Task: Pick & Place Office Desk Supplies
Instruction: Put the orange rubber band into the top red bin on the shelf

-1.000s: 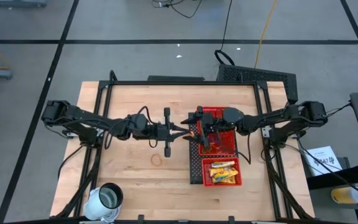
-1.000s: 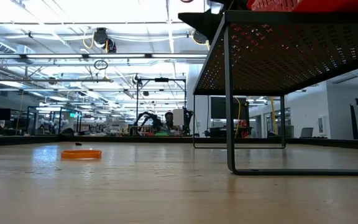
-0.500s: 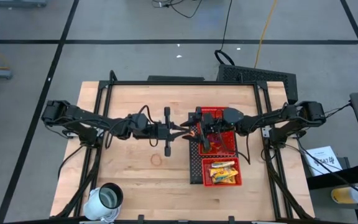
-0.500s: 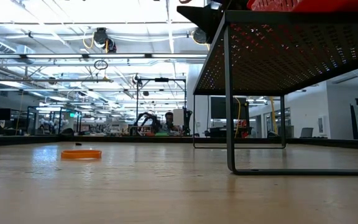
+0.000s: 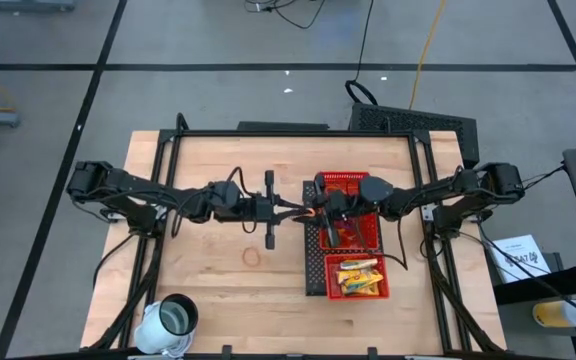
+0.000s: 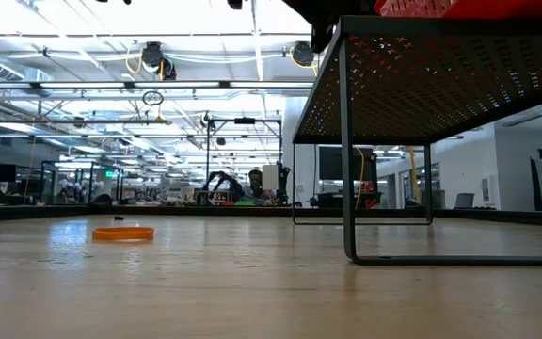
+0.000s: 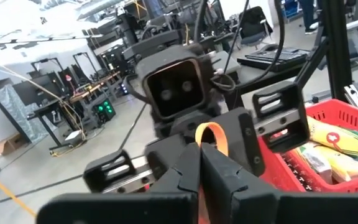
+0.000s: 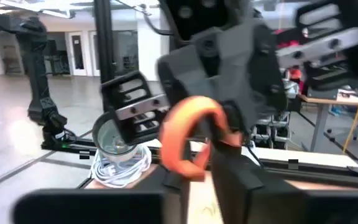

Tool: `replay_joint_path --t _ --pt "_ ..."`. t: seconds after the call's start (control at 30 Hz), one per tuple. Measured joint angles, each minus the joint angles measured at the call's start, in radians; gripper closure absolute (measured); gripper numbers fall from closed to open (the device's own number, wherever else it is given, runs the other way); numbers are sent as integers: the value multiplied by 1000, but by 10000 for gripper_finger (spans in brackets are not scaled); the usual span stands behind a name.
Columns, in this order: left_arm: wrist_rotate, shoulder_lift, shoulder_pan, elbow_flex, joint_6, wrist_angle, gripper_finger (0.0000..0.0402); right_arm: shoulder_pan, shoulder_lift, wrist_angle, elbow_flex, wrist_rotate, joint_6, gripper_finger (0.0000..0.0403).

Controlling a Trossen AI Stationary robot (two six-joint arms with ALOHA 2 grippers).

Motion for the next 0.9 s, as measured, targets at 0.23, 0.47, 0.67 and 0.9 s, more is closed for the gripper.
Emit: replay_joint_path --t 0.23,0.47,0.67,0.9 --pt "-5 0 4 0 -44 -1 378 -1 0 -9 0 -43 4 396" --pt "-204 0 -20 0 -73 15 298 -5 -1 -37 0 -41 17 402" --pt "-314 -19 -53 0 -41 58 216 -34 -58 -156 0 -39 33 402" --pt "-337 -64 -76 0 -2 35 168 -63 -215 -391 0 -33 22 403"
